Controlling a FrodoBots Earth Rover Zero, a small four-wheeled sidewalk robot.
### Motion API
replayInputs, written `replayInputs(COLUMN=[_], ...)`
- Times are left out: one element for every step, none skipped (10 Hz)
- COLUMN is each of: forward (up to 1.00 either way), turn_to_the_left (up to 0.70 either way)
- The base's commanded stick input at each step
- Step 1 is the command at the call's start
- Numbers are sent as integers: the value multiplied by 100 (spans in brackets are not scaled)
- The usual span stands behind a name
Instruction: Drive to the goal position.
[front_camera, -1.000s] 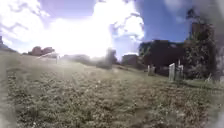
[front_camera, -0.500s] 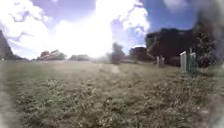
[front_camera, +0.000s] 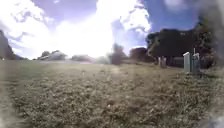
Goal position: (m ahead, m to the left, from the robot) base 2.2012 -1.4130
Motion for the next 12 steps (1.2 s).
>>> replayInputs(forward=[50,50,50,50,50,50,50,46,41,37,32,28], turn_to_the_left=[-50,-50,-50,-50,-50,-50,-50,-46,-41,-37,-32,-28])
